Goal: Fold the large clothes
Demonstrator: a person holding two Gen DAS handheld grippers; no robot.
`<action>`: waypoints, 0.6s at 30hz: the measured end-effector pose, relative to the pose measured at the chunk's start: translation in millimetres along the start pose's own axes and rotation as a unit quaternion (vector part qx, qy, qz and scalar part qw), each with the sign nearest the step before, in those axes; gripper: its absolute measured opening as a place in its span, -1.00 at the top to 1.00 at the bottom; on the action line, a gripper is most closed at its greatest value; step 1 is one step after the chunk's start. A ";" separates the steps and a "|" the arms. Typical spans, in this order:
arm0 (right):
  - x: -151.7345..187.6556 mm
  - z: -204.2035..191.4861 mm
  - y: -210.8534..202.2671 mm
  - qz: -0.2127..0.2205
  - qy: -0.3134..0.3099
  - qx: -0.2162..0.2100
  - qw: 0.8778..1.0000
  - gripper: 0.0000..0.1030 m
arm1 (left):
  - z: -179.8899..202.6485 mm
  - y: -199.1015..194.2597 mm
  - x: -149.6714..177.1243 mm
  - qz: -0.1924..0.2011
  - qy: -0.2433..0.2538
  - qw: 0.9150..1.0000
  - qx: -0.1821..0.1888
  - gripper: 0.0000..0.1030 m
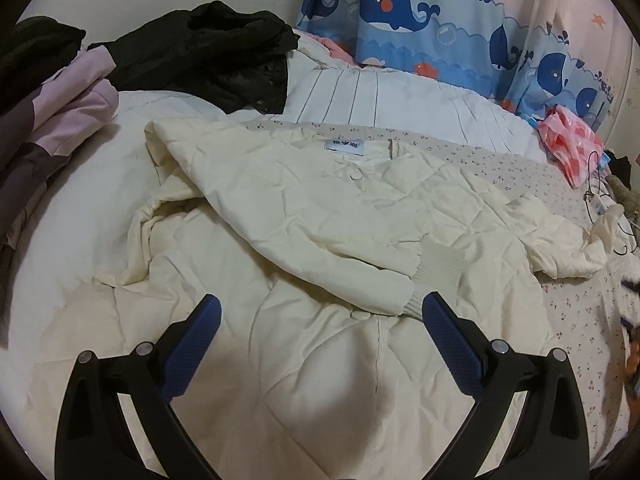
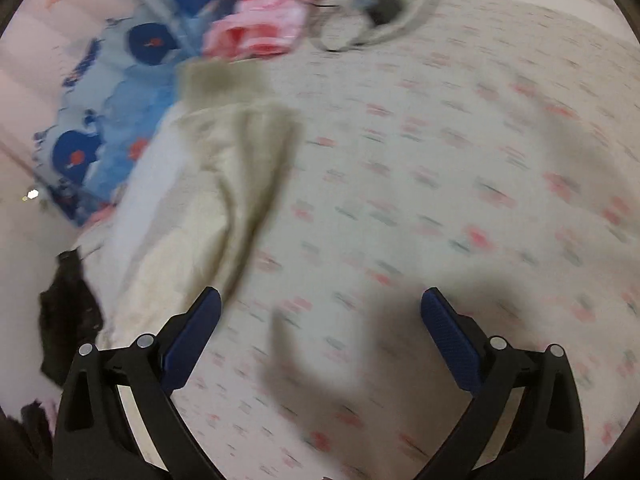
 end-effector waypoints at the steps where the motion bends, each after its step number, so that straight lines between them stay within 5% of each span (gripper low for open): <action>1: -11.6 -5.9 9.6 -0.004 0.002 -0.005 1.000 -0.88 | -0.1 0.2 -0.2 0.000 0.000 1.000 -0.001 -0.87; 5: -59.8 -23.5 54.3 -0.015 0.019 -0.012 1.000 -0.88 | -0.3 3.4 -1.9 -0.003 0.001 1.000 -0.005 -0.87; 8: -88.5 -23.8 70.6 0.024 0.039 -0.040 0.998 -0.88 | 1.3 5.7 -2.9 -0.005 0.005 1.000 -0.005 -0.87; 10: -102.0 -29.8 76.8 0.030 0.041 -0.047 0.998 -0.49 | 4.1 6.1 -3.4 -0.001 0.013 1.000 -0.007 -0.87; 11: -109.6 -33.0 79.3 0.024 0.034 -0.051 0.998 0.41 | 5.0 6.3 -4.1 0.002 0.017 1.000 -0.009 -0.87; 12: -120.5 -38.4 78.0 0.022 0.029 -0.066 0.997 0.82 | 5.6 6.7 -4.3 0.004 0.018 1.000 -0.011 -0.87; 18: -196.8 -130.6 -5.3 0.100 -0.109 -0.082 0.986 0.88 | 15.9 13.6 -9.5 -0.001 -0.019 0.999 0.044 -0.87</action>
Point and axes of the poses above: each gripper's, at about its wrist camera, not at the fingertips, and y roughly the way its jaws point, z to its right, x to its underside, the point moved 2 cm from there along y, roughly the way its jaws point, and after that the axes turned 10 degrees about -z, right-handed, at the moved point
